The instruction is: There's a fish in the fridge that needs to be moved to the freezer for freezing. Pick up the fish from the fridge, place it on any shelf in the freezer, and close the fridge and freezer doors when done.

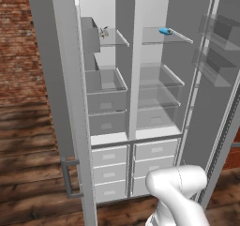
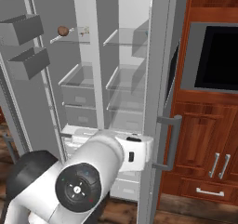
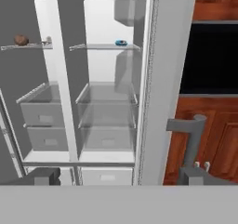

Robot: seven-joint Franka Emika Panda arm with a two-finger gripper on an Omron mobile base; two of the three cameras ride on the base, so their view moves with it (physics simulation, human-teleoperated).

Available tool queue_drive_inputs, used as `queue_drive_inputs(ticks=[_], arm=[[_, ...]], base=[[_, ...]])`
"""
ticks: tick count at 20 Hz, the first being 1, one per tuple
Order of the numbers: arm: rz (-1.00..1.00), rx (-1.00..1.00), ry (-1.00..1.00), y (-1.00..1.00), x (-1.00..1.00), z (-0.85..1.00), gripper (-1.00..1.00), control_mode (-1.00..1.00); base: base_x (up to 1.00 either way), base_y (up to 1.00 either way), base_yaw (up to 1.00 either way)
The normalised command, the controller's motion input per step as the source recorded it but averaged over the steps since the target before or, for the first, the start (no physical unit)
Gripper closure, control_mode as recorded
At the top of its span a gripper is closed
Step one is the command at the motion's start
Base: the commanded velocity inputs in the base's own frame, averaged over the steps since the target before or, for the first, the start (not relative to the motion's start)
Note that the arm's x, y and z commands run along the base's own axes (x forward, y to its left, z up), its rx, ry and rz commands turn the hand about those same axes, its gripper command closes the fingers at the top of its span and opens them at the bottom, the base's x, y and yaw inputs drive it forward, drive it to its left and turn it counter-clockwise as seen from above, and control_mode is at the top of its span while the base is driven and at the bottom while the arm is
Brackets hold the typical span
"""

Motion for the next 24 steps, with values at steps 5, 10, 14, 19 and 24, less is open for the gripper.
queue_drive_inputs(ticks=[5, 10, 14, 19, 24], arm=[[0.04, 0.00, -0.17, -0.47, 0.23, -0.48, -1.00, -1.00], [0.07, 0.00, -0.15, -0.51, 0.12, -0.33, -1.00, -1.00], [0.06, 0.00, -0.17, -0.49, 0.18, -0.39, -1.00, -1.00], [0.08, 0.00, -0.08, -0.39, 0.39, -0.32, -1.00, -1.00], [0.17, 0.00, -0.02, -0.34, 0.41, -0.26, -1.00, -1.00]], base=[[0.00, 0.00, 0.00], [0.00, 0.00, 0.00], [0.00, 0.00, 0.00], [0.00, 0.00, 0.00], [0.00, 0.00, 0.00]])
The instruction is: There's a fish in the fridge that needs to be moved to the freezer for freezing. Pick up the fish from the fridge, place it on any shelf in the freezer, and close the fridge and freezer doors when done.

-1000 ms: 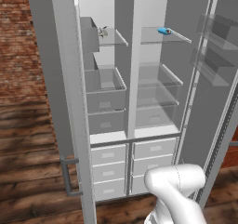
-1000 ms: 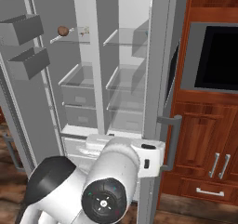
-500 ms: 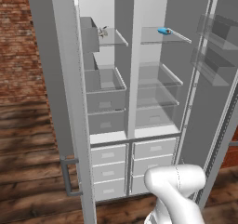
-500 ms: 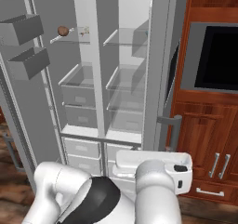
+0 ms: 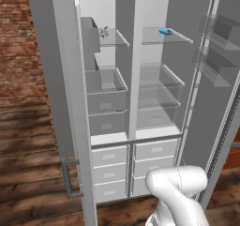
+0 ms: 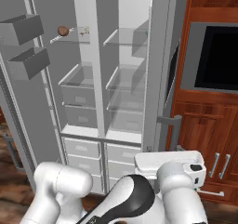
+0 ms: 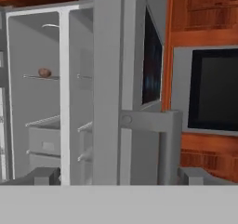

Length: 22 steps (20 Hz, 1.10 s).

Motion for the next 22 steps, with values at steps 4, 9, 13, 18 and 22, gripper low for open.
queue_drive_inputs(ticks=[4, 9, 13, 18, 22], arm=[[0.16, 0.00, 0.00, -0.26, 0.36, -0.20, -1.00, -1.00], [0.13, 0.00, 0.00, -0.24, 0.26, -0.17, -1.00, -1.00], [0.11, 0.00, 0.00, -0.28, 0.18, -0.19, -1.00, -1.00], [0.08, 0.00, 0.02, -0.14, 0.23, -0.31, -1.00, -1.00], [0.04, 0.00, 0.05, -0.01, 0.33, -0.46, -1.00, -1.00]], base=[[0.00, 0.00, 0.00], [0.00, 0.00, 0.00], [0.00, 0.00, 0.00], [0.00, 0.00, 0.00], [0.00, 0.00, 0.00]])
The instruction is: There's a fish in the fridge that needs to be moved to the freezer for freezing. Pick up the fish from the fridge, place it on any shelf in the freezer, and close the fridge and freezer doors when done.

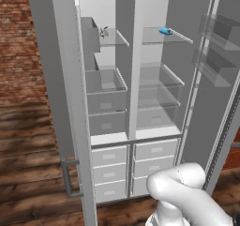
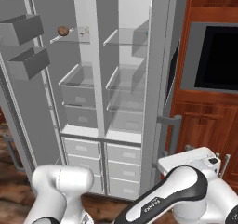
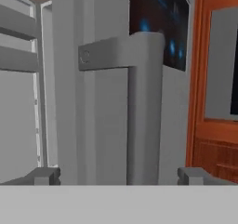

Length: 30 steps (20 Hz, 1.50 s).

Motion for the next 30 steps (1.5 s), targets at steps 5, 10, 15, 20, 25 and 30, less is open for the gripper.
queue_drive_inputs(ticks=[5, 10, 15, 20, 25, 30], arm=[[0.03, 0.00, 0.04, 0.00, 0.39, -0.29, -1.00, -1.00], [0.02, 0.00, 0.03, -0.01, 0.29, -0.15, -1.00, -1.00], [0.05, 0.00, 0.07, -0.14, 0.31, -0.24, -1.00, -1.00], [0.07, 0.00, 0.13, 0.03, 0.09, -0.24, -1.00, -1.00], [0.19, 0.01, 0.11, 0.50, 0.05, -0.19, -1.00, -1.00], [0.24, 0.10, 0.00, 0.64, 0.24, -0.27, -1.00, -1.00]], base=[[0.00, 0.00, 0.00], [0.00, 0.00, 0.00], [0.00, 0.00, 0.00], [0.00, 0.00, 0.00], [0.00, 0.00, 0.00], [0.00, 0.00, 0.00]])
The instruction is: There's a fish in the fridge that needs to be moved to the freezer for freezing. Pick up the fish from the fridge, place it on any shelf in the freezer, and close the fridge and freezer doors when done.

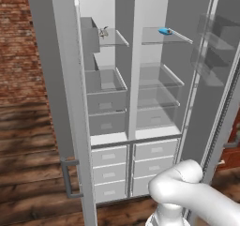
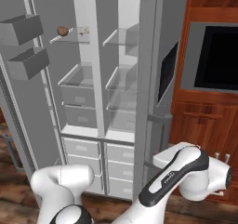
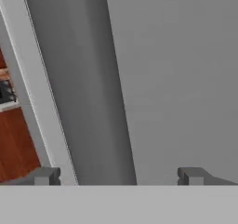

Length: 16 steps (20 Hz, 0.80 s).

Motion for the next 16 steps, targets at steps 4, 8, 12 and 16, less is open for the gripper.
queue_drive_inputs(ticks=[4, 8, 12, 16], arm=[[0.21, 0.09, -0.01, 0.72, 0.09, -0.17, -1.00, -1.00], [0.15, 0.04, -0.07, 0.83, 0.07, -0.04, -1.00, -1.00], [0.10, 0.02, -0.01, 0.98, 0.13, -0.01, -1.00, -1.00], [0.09, 0.02, 0.00, 0.91, 0.18, 0.00, -1.00, -1.00]], base=[[0.00, 0.00, 0.00], [0.00, 0.00, 0.00], [0.00, 0.00, 0.00], [0.00, 0.00, 0.00]])
